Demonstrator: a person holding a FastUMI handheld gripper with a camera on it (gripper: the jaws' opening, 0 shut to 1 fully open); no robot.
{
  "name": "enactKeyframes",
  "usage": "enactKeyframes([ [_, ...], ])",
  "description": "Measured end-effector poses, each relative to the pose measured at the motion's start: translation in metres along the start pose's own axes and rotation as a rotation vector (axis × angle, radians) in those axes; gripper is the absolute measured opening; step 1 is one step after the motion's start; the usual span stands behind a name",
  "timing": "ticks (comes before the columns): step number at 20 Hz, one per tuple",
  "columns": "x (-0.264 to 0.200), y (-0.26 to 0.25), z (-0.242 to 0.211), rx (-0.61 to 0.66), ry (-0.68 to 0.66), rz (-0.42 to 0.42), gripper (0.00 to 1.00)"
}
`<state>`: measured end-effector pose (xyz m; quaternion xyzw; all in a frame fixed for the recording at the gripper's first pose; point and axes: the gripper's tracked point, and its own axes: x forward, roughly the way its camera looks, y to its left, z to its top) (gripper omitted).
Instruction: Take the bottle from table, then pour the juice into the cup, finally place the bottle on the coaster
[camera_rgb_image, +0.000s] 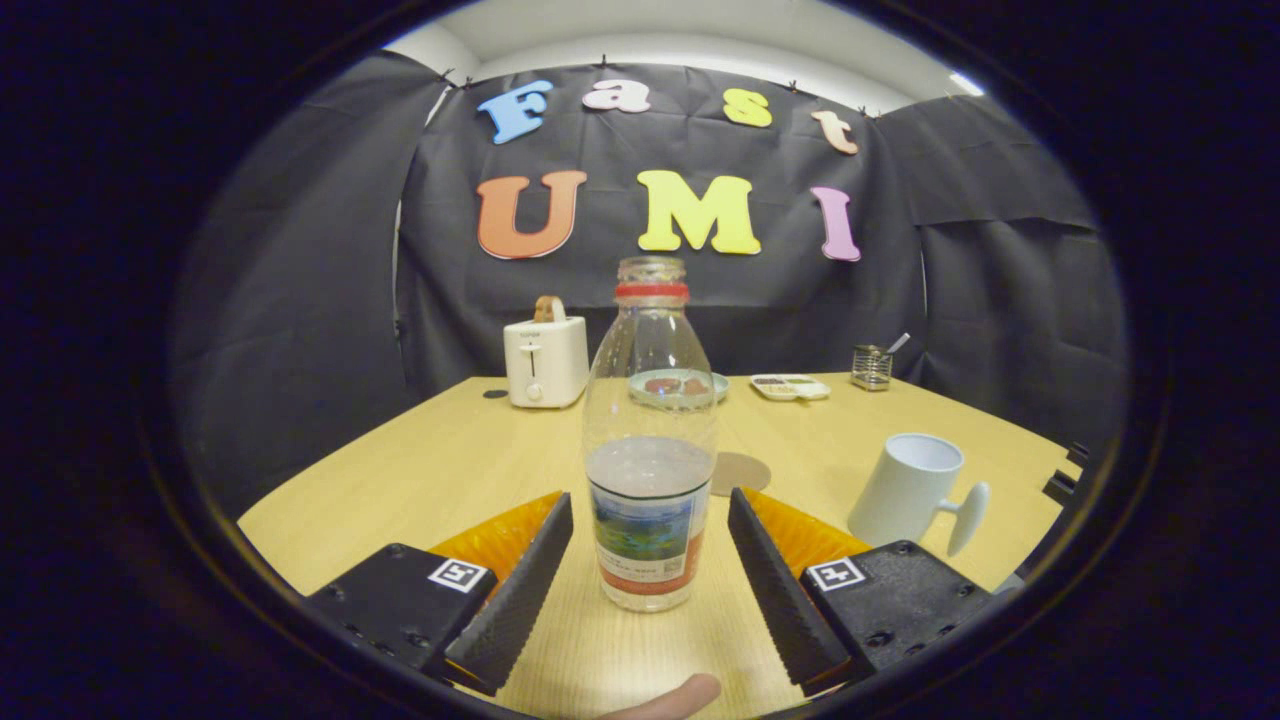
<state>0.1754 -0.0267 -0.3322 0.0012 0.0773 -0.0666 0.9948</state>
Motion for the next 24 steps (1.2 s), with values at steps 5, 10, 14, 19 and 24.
enactKeyframes([
  [5,0.013,0.003,0.02,-0.046,-0.113,-0.023,1.0],
  [10,0.033,0.005,0.021,-0.069,-0.147,-0.047,1.0],
  [14,0.033,0.009,0.022,-0.052,-0.148,-0.032,0.85],
  [19,0.031,0.017,0.024,-0.083,-0.133,-0.038,0.81],
  [24,0.01,0.03,0.04,-0.051,-0.148,-0.027,0.8],
])
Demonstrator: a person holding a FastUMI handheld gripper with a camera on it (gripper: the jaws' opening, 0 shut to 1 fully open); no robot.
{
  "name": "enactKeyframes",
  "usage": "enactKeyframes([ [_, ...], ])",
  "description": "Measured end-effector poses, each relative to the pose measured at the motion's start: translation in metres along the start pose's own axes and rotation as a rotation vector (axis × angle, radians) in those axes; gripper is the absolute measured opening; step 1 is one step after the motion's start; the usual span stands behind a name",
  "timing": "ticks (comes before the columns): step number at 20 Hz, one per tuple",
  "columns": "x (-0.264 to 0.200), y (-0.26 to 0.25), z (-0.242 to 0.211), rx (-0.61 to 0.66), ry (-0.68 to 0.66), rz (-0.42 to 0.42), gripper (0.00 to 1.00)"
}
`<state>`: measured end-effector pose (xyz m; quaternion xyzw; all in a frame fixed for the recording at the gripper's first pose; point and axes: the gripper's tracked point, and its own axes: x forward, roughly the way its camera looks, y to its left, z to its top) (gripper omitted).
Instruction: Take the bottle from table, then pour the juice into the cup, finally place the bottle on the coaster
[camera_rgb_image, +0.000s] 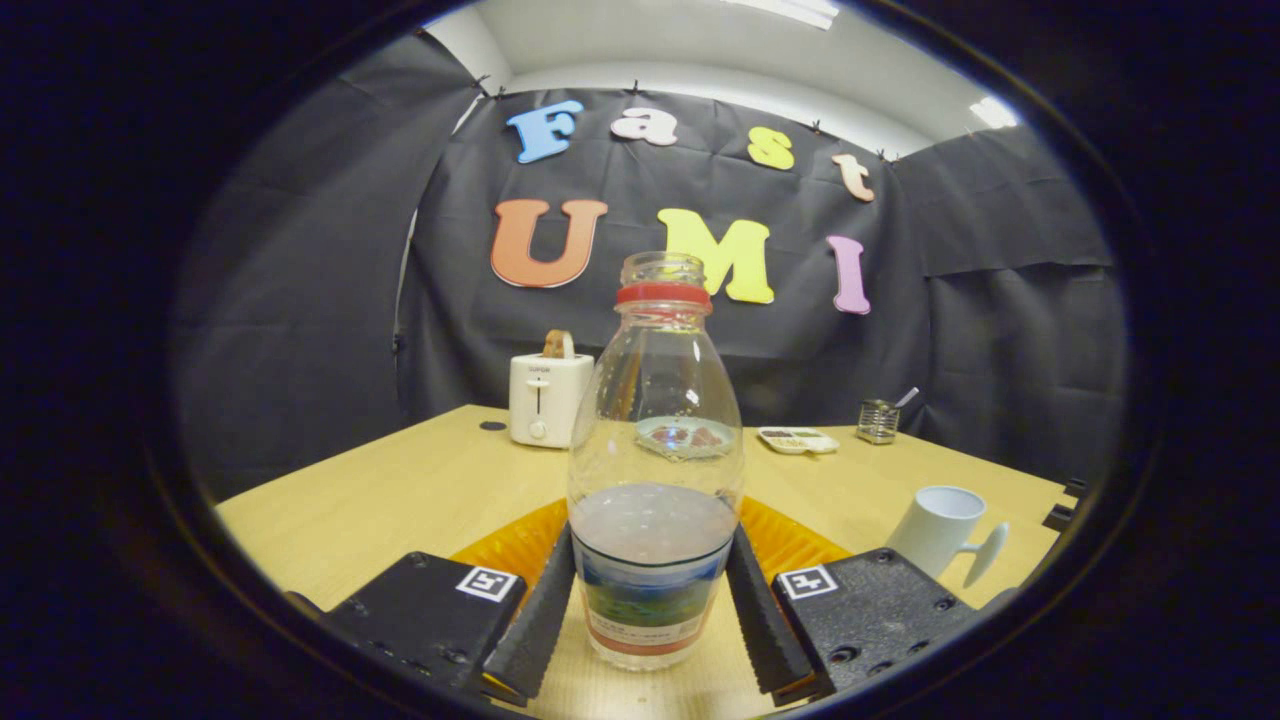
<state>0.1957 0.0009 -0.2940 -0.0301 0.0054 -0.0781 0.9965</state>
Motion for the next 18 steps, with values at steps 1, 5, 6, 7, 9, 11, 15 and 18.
enactKeyframes([
  [1,-0.005,0.003,0.006,0.013,-0.004,0.0,0.8],
  [5,-0.018,0.015,0.021,0.077,0.006,0.028,0.8],
  [6,-0.02,0.015,0.024,0.093,0.011,0.034,0.8],
  [7,-0.022,0.014,0.028,0.105,0.014,0.033,0.8],
  [9,-0.021,0.004,0.036,0.142,0.019,0.017,0.8],
  [11,-0.018,-0.003,0.041,0.209,0.023,0.018,0.8],
  [15,-0.013,-0.02,0.044,0.383,0.046,0.047,0.79],
  [18,-0.012,-0.026,0.049,0.482,0.078,0.067,0.78],
])
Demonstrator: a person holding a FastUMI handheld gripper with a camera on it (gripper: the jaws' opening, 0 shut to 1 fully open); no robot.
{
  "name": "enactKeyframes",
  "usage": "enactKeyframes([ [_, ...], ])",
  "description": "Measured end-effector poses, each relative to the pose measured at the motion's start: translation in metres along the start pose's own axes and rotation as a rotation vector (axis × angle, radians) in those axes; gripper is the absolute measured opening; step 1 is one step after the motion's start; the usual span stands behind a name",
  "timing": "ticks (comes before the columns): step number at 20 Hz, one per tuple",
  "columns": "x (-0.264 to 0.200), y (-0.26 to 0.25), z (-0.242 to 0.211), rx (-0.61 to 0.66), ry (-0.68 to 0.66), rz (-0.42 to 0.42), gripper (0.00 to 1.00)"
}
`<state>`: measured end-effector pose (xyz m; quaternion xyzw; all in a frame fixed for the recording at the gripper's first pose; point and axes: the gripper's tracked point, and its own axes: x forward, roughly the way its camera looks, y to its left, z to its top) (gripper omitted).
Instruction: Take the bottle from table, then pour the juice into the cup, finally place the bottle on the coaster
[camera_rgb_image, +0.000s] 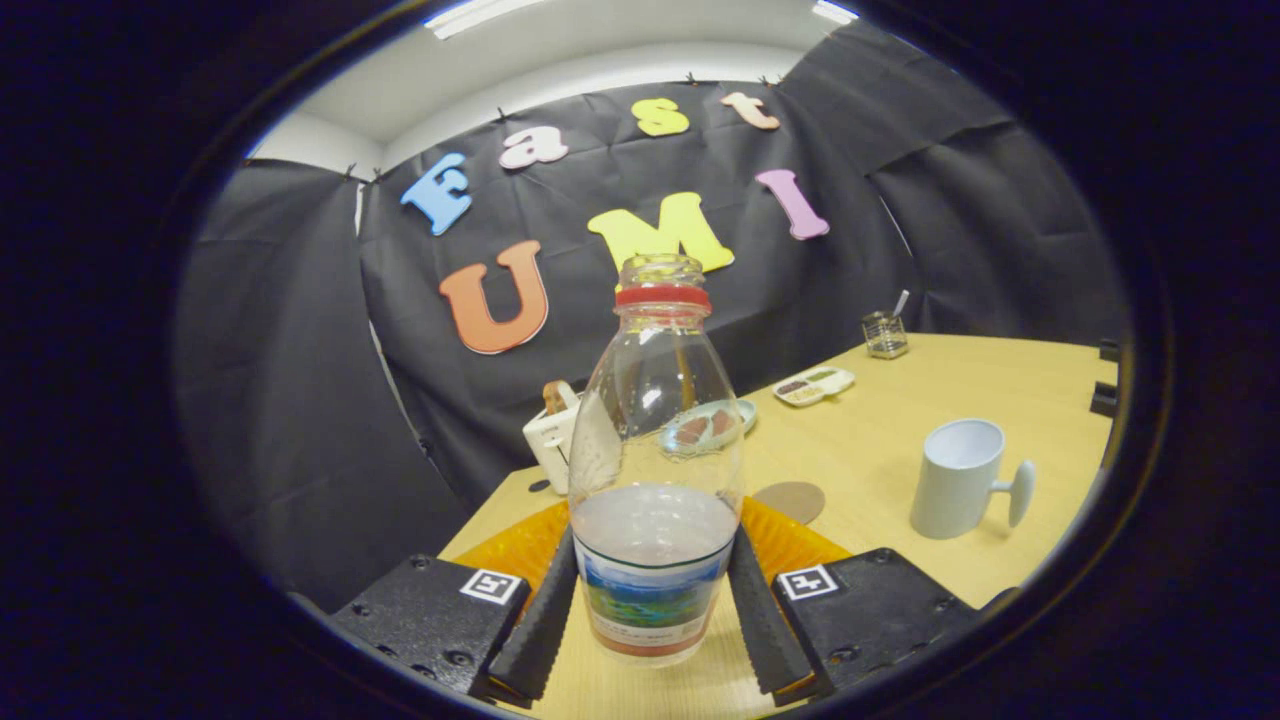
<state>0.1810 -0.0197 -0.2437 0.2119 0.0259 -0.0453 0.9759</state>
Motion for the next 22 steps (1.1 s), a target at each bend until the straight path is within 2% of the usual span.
enactKeyframes([
  [6,-0.007,0.005,0.022,0.212,0.014,0.033,0.78],
  [13,0.003,-0.02,0.017,0.414,0.046,0.029,0.78],
  [17,0.015,-0.026,0.023,0.527,0.065,0.053,0.78],
  [22,0.02,-0.037,0.018,0.667,0.09,0.034,0.78],
])
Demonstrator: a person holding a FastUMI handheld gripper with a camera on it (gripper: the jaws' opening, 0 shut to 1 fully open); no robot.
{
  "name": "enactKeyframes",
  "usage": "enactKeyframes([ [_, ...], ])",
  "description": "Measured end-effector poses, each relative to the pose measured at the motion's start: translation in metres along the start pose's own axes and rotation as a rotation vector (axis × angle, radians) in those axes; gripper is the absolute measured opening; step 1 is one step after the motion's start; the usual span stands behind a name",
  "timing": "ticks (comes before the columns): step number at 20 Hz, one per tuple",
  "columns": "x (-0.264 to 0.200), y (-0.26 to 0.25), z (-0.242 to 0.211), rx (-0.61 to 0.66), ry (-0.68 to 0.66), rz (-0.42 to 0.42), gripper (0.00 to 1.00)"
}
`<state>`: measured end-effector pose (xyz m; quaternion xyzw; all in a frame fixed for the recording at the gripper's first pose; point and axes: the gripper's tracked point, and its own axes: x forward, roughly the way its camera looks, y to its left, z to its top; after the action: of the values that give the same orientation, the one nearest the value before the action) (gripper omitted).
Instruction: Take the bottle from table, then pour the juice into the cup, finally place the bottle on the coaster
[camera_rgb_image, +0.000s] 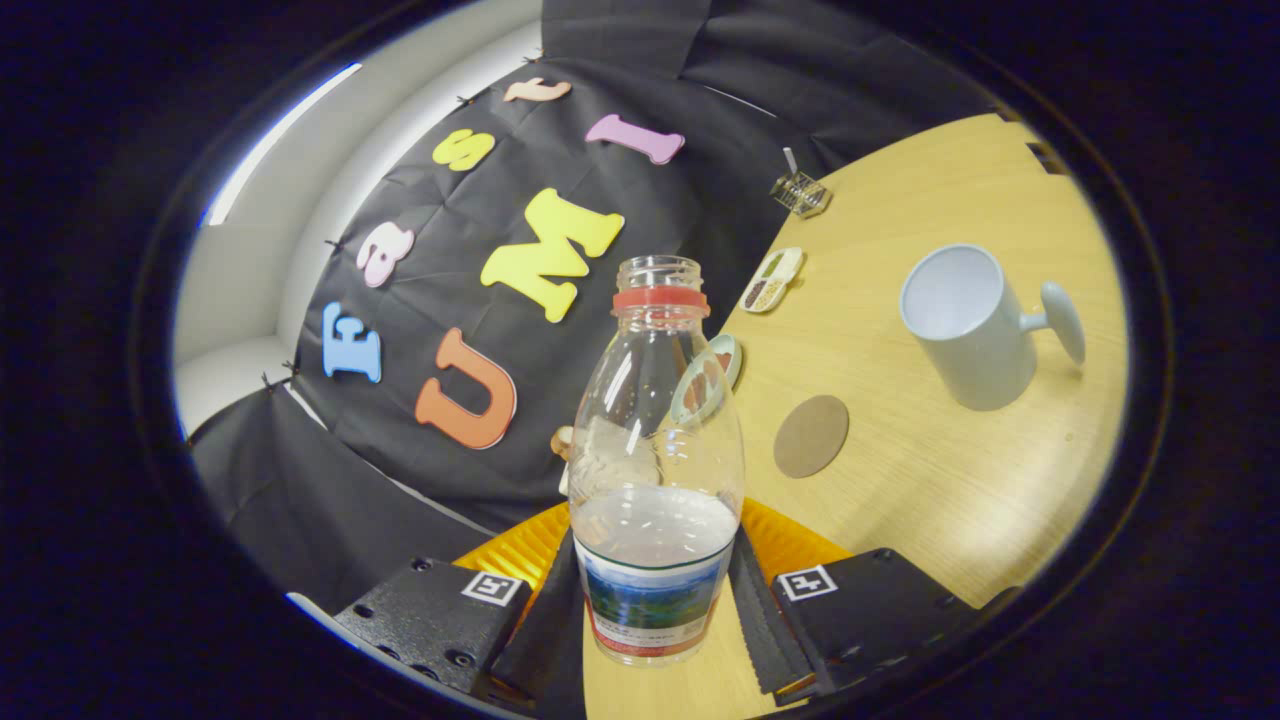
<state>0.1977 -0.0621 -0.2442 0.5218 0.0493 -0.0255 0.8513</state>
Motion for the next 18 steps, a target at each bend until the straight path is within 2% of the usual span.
enactKeyframes([
  [7,0.0,-0.028,-0.007,0.091,0.0,-0.043,0.78],
  [14,-0.001,0.009,0.011,0.273,-0.002,0.032,0.78],
  [18,-0.006,0.003,0.026,0.357,0.004,0.028,0.78],
])
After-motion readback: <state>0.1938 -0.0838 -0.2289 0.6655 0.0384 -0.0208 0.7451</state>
